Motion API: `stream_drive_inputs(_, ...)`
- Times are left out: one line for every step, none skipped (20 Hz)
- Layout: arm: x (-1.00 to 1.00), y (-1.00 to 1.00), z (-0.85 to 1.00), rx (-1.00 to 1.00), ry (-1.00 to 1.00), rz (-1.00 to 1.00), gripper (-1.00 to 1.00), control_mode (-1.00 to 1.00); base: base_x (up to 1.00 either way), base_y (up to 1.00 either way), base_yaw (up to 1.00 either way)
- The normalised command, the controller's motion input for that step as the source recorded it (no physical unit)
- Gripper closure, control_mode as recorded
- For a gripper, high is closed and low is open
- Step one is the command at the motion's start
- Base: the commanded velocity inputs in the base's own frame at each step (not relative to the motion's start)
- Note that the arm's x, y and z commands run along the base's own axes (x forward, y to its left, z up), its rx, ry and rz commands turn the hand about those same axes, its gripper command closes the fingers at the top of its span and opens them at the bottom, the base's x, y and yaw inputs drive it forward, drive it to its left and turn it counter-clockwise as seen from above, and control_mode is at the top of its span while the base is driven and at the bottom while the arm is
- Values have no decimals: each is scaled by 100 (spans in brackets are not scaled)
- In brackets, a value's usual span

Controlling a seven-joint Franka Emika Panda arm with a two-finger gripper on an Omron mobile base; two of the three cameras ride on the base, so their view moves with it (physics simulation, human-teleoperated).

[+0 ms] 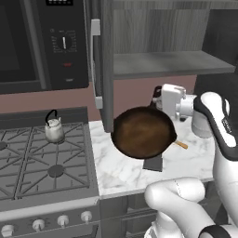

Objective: Pick the pan from the cabinet and place it on the stove. Then turn on the stove burner for the pan.

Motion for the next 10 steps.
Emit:
stream_drive_inputs(0,42,-35,0,0,13,100,-100,0,0,0)
stream_drive_inputs(0,46,-35,0,0,12,100,-100,0,0,0)
stream_drive_inputs(0,46,-37,0,0,11,100,-100,0,0,0)
stream_drive_inputs(0,42,-35,2,0,11,100,-100,0,0,0)
stream_drive_inputs(0,44,-33,4,0,10,100,-100,0,0,0)
stream_drive_inputs(0,44,-34,4,0,9,100,-100,0,0,0)
stream_drive_inputs(0,50,-36,3,0,6,100,-100,0,0,0)
stream_drive_inputs(0,54,-37,3,0,5,100,-100,0,0,0)
stream_drive_inputs(0,51,-36,3,0,5,100,-100,0,0,0)
stream_drive_inputs(0,48,-34,5,0,5,100,-100,0,0,0)
